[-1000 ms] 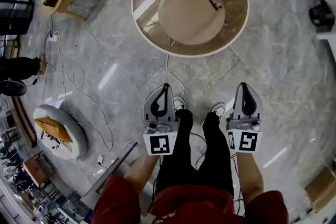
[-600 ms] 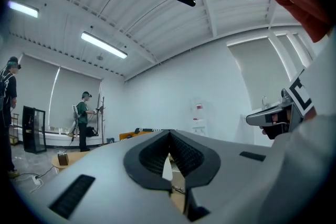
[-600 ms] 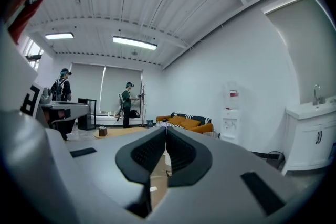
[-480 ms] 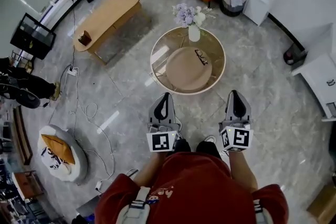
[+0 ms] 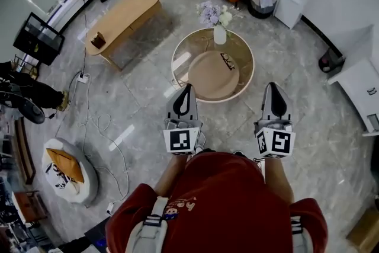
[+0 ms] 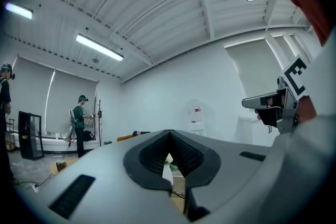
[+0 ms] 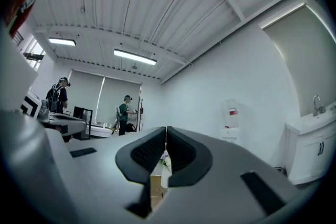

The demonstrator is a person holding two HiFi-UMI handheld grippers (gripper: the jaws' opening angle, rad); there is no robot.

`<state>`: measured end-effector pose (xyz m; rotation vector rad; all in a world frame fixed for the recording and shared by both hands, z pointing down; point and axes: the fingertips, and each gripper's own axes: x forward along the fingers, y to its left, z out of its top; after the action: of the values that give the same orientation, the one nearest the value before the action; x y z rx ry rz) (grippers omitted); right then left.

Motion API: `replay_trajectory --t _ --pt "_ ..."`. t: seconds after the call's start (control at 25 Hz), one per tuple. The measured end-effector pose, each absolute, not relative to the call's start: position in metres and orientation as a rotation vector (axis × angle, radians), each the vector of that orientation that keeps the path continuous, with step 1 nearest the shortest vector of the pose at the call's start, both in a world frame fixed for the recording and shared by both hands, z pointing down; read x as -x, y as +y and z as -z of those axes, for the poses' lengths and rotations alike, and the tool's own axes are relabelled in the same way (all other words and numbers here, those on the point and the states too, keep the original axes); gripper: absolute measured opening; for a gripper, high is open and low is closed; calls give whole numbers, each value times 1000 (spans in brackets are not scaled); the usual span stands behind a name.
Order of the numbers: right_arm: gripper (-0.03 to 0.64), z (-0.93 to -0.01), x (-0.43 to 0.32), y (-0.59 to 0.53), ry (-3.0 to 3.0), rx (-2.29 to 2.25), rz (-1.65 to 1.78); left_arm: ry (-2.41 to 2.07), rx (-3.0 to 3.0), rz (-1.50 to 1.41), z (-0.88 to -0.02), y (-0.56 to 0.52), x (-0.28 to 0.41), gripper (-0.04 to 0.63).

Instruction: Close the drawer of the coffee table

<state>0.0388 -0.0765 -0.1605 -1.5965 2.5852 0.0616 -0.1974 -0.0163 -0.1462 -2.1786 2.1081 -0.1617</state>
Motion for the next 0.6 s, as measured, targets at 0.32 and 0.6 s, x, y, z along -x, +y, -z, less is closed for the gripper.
replay_trajectory --t 0.32,0.6 --pt "23 161 -18 -74 2600 1578 -94 2088 2162 126 156 -14 207 14" --pt "23 167 -3 -74 2620 1557 -106 2121 2120 145 163 -8 217 14"
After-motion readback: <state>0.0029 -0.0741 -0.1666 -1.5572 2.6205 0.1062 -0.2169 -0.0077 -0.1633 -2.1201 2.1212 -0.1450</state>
